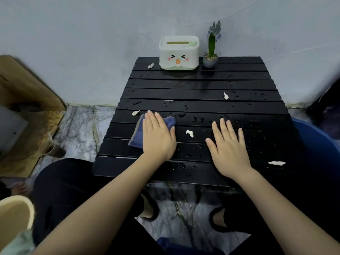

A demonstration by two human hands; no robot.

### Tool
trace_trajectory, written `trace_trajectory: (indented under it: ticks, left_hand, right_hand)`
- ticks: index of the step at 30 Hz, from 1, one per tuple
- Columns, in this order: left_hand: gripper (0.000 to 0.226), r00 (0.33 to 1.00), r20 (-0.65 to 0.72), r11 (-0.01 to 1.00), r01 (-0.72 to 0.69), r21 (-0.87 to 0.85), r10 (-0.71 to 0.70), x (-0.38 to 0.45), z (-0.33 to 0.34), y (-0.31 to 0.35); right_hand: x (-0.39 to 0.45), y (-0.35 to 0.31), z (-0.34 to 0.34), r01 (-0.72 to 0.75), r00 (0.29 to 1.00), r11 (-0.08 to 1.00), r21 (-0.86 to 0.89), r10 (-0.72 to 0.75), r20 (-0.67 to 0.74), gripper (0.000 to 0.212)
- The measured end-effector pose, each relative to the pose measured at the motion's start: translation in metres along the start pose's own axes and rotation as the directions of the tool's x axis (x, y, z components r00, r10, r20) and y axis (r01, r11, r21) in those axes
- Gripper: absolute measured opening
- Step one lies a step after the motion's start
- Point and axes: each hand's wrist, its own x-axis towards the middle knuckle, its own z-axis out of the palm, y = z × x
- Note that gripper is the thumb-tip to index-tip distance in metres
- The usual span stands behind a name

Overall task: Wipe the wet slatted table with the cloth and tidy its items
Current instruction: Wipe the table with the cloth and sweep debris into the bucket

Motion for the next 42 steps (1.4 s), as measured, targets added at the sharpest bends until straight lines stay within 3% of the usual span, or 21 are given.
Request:
trace_trajectory:
  ticks: [10,13,15,17,20,21,23,25,28,31,34,36,38,42]
  left_hand:
    - [0.058,0.978,0.024,0.972,-0.203,-0.121,0.208,0.086,0.006,0.058]
    - [0.036,0.963,-0.008,0.887,-0.250,-0.387,0.268,0.088,0.002,0.069]
    - [0.032,0.975,0.050,0.720,-0.125,-0.683,0.217,0.086,-0.007,0.070]
    - [0.034,0.987,0.111,0.475,0.045,-0.879,0.113,0.088,-0.021,0.067]
    - [0.033,0.956,0.276,0.138,0.288,-0.948,-0.099,0.096,-0.050,0.041]
    - [0.036,0.935,0.326,0.061,0.337,-0.940,-0.142,0.098,-0.060,0.026]
    - [0.042,0.922,0.326,0.005,0.335,-0.942,-0.207,0.101,-0.078,-0.012]
    - [0.036,0.931,0.203,0.083,0.238,-0.968,-0.305,0.101,-0.092,-0.052]
    - [0.033,0.910,-0.014,0.373,0.155,-0.915,-0.415,0.092,-0.102,-0.096]
    - [0.039,0.953,-0.001,0.612,0.194,-0.767,-0.304,0.080,-0.073,-0.111]
    - [0.040,0.998,-0.011,0.873,0.043,-0.486,-0.056,0.069,-0.033,-0.109]
    - [0.060,0.999,-0.036,0.919,-0.022,-0.394,0.009,0.069,-0.026,-0.107]
    - [0.082,0.996,-0.089,0.960,-0.005,-0.281,-0.021,0.071,-0.026,-0.113]
    - [0.090,0.993,-0.047,0.994,0.109,-0.028,-0.110,0.070,-0.014,-0.117]
  right_hand:
    - [0.002,0.000,-0.001,-0.003,1.000,1.000,-0.029,0.002,-0.022,0.064]
    - [0.001,-0.001,-0.001,-0.004,1.000,1.000,-0.022,0.004,-0.022,0.064]
    - [0.001,-0.001,-0.002,-0.004,1.000,1.000,-0.016,0.003,-0.021,0.066]
    - [0.001,-0.001,-0.003,-0.002,1.000,1.000,-0.011,0.002,-0.023,0.066]
    - [0.001,-0.001,-0.003,-0.002,1.000,1.000,0.006,0.002,-0.022,0.065]
    - [0.001,-0.002,-0.003,-0.003,1.000,1.000,0.010,0.003,-0.022,0.063]
    - [0.001,-0.002,-0.003,-0.006,1.000,1.000,0.017,0.006,-0.016,0.063]
    - [0.001,-0.002,-0.003,-0.008,1.000,1.000,0.019,0.008,-0.020,0.063]
    - [0.001,-0.003,-0.004,-0.009,1.000,1.000,0.017,0.009,-0.023,0.066]
    - [0.001,-0.003,-0.004,-0.006,1.000,1.000,0.014,0.006,-0.022,0.067]
    - [0.001,-0.003,-0.004,-0.005,1.000,1.000,0.018,0.005,-0.023,0.067]
    - [0.001,-0.002,-0.004,-0.004,1.000,1.000,0.018,0.004,-0.024,0.067]
    - [0.000,-0.002,-0.003,0.000,1.000,1.000,0.014,0.000,-0.021,0.067]
    - [0.001,-0.002,-0.004,-0.004,1.000,1.000,0.013,0.004,-0.021,0.066]
